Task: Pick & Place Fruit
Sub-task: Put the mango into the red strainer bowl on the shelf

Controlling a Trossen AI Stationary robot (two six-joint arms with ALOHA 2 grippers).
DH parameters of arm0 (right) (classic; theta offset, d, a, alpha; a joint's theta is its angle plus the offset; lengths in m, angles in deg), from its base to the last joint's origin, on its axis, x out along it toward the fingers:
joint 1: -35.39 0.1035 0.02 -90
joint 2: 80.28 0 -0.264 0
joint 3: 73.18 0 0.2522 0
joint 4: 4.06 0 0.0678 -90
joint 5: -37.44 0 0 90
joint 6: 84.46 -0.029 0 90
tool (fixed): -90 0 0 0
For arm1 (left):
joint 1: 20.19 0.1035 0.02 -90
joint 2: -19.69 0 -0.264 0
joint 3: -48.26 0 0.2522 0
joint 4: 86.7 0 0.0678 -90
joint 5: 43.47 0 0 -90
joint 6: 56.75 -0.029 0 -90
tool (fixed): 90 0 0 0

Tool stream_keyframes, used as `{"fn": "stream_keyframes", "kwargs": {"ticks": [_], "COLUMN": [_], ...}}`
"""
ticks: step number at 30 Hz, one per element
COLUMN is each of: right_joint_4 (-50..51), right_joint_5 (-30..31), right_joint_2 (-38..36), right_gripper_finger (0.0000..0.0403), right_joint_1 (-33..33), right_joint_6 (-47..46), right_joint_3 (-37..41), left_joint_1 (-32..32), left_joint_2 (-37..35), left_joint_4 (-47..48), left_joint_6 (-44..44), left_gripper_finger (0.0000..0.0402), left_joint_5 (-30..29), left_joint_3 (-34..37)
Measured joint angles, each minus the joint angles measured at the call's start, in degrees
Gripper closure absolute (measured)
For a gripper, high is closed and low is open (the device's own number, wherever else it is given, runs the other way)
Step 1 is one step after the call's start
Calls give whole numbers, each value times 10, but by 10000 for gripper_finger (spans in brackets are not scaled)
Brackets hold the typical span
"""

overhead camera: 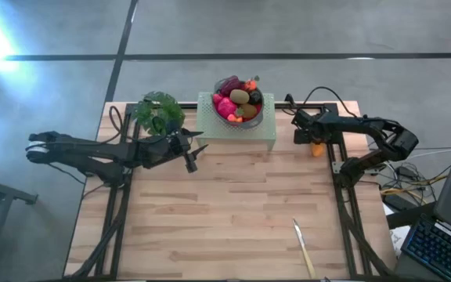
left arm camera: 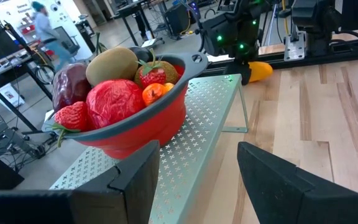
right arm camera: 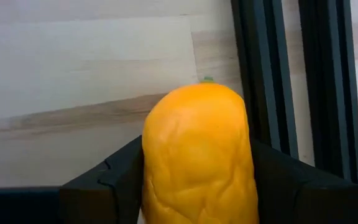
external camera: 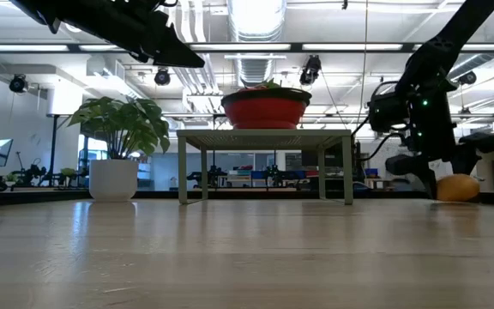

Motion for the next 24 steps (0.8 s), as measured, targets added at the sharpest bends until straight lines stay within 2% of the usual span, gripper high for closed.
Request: {"fn": "stream_keyframes", "kwargs": {"ticks": [4, 9, 17, 24], "right_joint_4": [3, 3, -10, -22], "right_joint_5": [-3, -4, -4, 1], "right_joint_2": [-18, -65, -184, -279], "right_gripper_finger": [191, 179, 184, 179], "right_joint_1": [0, 2, 36, 83], "right_joint_6": [23, 44, 89, 136], "right_joint_3": [0, 0, -4, -48], "left_joint_1": [0, 0, 0, 0], "left_joint_2": [0, 0, 0, 0], "left_joint_4": [0, 0, 0, 0], "left_joint_6": [0, 0, 0, 0], "left_gripper_finger": [179, 179, 179, 179], "left_joint_5": [0, 0, 0, 0], "left_joint_3": [0, 0, 0, 0]}}
